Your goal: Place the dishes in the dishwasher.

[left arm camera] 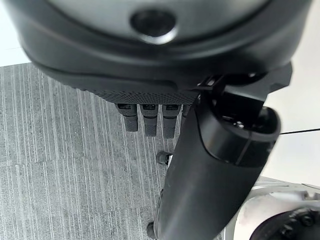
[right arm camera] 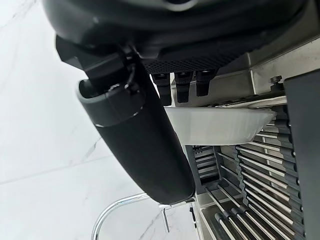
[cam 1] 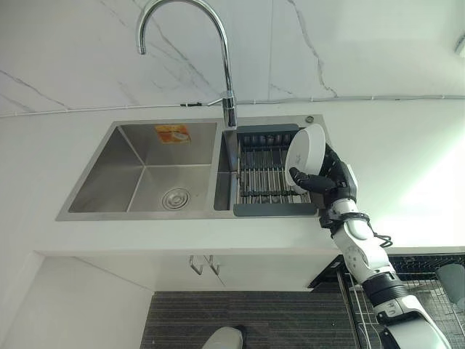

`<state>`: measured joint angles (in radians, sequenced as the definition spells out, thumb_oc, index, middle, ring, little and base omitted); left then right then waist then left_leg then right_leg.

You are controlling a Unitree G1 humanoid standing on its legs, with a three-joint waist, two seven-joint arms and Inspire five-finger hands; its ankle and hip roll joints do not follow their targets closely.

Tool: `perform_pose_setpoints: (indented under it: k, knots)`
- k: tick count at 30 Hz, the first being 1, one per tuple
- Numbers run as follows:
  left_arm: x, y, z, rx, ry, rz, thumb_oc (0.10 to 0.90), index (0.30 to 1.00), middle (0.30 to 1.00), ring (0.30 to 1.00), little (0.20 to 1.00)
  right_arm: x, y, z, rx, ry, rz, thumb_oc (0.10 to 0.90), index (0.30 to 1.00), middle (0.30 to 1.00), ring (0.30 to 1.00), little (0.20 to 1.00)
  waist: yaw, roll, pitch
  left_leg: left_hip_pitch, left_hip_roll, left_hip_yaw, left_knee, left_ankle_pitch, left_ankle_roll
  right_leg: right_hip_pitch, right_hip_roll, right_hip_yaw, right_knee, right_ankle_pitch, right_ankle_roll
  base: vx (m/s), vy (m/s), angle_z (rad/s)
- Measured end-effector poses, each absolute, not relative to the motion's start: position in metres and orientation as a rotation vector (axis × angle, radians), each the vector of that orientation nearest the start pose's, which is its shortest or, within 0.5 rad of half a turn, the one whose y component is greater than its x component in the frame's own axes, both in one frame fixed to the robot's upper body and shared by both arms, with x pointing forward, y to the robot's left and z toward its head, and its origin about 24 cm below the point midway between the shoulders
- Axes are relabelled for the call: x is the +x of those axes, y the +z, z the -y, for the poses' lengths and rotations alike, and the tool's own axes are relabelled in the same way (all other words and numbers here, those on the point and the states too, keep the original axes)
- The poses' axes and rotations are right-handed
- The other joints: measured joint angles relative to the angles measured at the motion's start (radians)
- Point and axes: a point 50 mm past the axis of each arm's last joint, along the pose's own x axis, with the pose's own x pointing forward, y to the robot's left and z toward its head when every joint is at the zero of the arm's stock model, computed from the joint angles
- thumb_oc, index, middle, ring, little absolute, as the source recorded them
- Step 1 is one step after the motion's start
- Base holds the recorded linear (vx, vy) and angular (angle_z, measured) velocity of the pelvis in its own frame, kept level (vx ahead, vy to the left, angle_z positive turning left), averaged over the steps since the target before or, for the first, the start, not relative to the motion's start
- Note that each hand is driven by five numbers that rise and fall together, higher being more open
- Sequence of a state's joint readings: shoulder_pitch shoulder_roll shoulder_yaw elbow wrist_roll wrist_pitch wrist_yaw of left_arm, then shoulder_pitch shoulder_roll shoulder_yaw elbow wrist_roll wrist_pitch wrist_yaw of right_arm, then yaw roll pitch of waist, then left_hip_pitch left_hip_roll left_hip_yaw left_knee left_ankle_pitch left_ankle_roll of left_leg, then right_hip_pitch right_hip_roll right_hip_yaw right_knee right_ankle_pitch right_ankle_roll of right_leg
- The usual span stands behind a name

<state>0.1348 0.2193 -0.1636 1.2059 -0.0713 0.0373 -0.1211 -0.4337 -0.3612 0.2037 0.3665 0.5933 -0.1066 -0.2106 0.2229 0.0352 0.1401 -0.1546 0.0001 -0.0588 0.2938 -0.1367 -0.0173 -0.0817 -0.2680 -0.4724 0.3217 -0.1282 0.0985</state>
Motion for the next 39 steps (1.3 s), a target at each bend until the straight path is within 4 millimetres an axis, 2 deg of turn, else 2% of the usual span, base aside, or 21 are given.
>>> perform_pose_setpoints:
  k: [1,2,3,4,23,32,35,39]
  knots:
    - [0.032,-0.172,-0.219,0.126,-0.046,-1.394,0.800,0.900,0.900,0.900,0.900,0.333,0.088,0.181,0.176,-0.053,0.075,0.800,0.900,0.900,0.900,0.900,0.000,0.000,0.000,0.000,0.000,0.000,0.000,0.000,0.000,0.000,0.000,0.000,0.000,0.000,0.000,0.00,0.000,0.00]
    - [0.032,-0.172,-0.219,0.126,-0.046,-1.394,0.800,0.900,0.900,0.900,0.900,0.333,0.088,0.181,0.176,-0.053,0.075,0.596,0.594,0.594,0.594,0.594,0.000,0.000,0.000,0.000,0.000,0.000,0.000,0.000,0.000,0.000,0.000,0.000,0.000,0.000,0.000,0.00,0.000,0.00]
    - [0.032,-0.172,-0.219,0.126,-0.046,-1.395,0.800,0.900,0.900,0.900,0.900,0.333,0.088,0.181,0.176,-0.053,0.075,0.428,0.342,0.342,0.342,0.342,0.000,0.000,0.000,0.000,0.000,0.000,0.000,0.000,0.000,0.000,0.000,0.000,0.000,0.000,0.000,0.00,0.000,0.00]
    - [0.032,-0.172,-0.219,0.126,-0.046,-1.395,0.800,0.900,0.900,0.900,0.900,0.333,0.088,0.181,0.175,-0.053,0.074,0.400,0.300,0.300,0.300,0.300,0.001,0.000,0.000,0.000,0.000,0.000,0.000,0.000,0.000,0.000,0.000,0.000,0.000,0.000,0.000,0.00,0.000,0.00]
    - [0.031,-0.172,-0.219,0.123,-0.046,-1.396,0.800,0.900,0.900,0.900,0.900,0.335,0.087,0.177,0.133,-0.058,0.092,0.400,0.300,0.300,0.300,0.300,0.002,0.003,0.007,0.000,-0.001,-0.006,0.001,0.003,0.000,0.004,0.000,-0.004,0.000,0.000,0.000,-0.01,-0.003,0.00]
    - [0.033,-0.172,-0.219,0.122,-0.047,-1.387,0.800,0.900,0.900,0.900,0.900,0.331,0.094,0.179,0.160,-0.105,0.201,0.400,0.300,0.300,0.300,0.300,-0.005,0.006,0.009,0.015,0.003,0.003,-0.002,0.005,0.000,0.003,0.001,0.003,0.001,0.000,0.000,-0.08,-0.042,-0.03]
    - [0.036,-0.171,-0.219,0.120,-0.041,-1.382,0.800,0.900,0.900,0.900,0.900,0.330,0.100,0.176,0.183,-0.084,0.252,0.400,0.300,0.300,0.300,0.300,-0.031,0.005,0.010,0.019,0.009,0.010,-0.002,0.008,-0.003,0.000,0.007,0.011,0.001,0.001,-0.002,-0.11,-0.081,-0.12]
    - [0.043,-0.171,-0.218,0.122,-0.045,-1.365,0.800,0.900,0.900,0.900,0.900,0.319,0.114,0.170,0.229,-0.045,0.352,0.400,0.300,0.300,0.300,0.300,-0.057,0.002,0.009,0.041,0.027,0.050,-0.018,0.010,-0.006,-0.016,0.023,0.055,-0.003,0.005,-0.009,-0.11,-0.086,-0.29]
